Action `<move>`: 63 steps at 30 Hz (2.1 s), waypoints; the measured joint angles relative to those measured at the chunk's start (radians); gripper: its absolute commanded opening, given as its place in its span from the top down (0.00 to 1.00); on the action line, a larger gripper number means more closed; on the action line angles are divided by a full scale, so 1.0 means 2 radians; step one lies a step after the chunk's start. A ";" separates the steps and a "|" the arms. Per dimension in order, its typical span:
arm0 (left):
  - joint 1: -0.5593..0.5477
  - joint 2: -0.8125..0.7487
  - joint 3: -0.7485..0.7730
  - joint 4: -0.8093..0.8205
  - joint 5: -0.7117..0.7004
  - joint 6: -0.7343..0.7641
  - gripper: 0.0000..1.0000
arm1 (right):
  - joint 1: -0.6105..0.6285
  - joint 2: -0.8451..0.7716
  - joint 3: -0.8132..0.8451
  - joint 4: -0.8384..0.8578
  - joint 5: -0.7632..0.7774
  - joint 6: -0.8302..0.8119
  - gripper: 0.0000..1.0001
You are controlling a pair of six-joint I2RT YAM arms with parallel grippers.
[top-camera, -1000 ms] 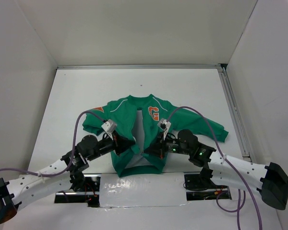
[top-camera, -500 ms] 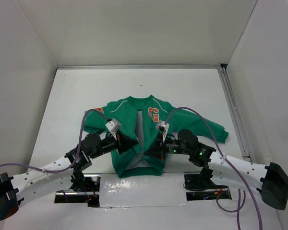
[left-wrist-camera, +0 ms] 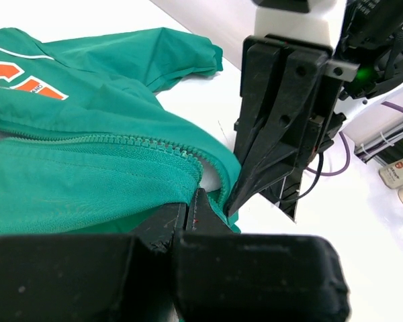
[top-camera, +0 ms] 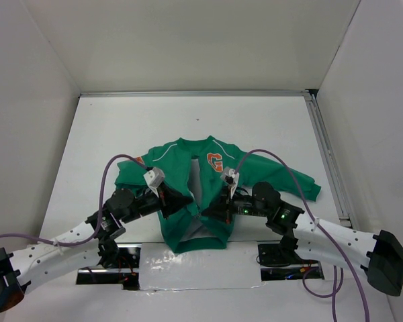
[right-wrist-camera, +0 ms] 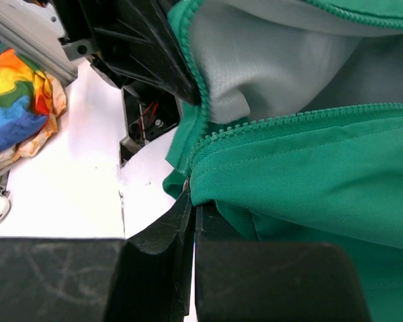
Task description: Zip up the jacket
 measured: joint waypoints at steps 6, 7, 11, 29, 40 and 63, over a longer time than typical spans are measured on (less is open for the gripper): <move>0.000 0.005 0.000 0.001 0.000 0.000 1.00 | 0.000 -0.006 0.000 0.003 -0.003 0.000 1.00; 0.000 0.005 0.000 0.002 0.000 0.000 1.00 | 0.000 -0.006 0.000 0.003 -0.004 -0.001 1.00; 0.000 0.005 0.000 0.004 -0.001 -0.001 1.00 | -0.001 -0.006 0.000 0.003 -0.012 -0.003 1.00; 0.000 -0.012 -0.025 0.016 0.012 0.001 1.00 | -0.009 -0.014 0.000 0.004 -0.017 -0.002 1.00; 0.000 -0.007 -0.025 0.019 0.013 -0.002 1.00 | -0.009 -0.007 0.000 0.006 -0.026 -0.002 1.00; 0.000 0.000 -0.031 0.048 0.007 -0.018 1.00 | -0.009 -0.003 -0.010 0.032 -0.028 0.004 1.00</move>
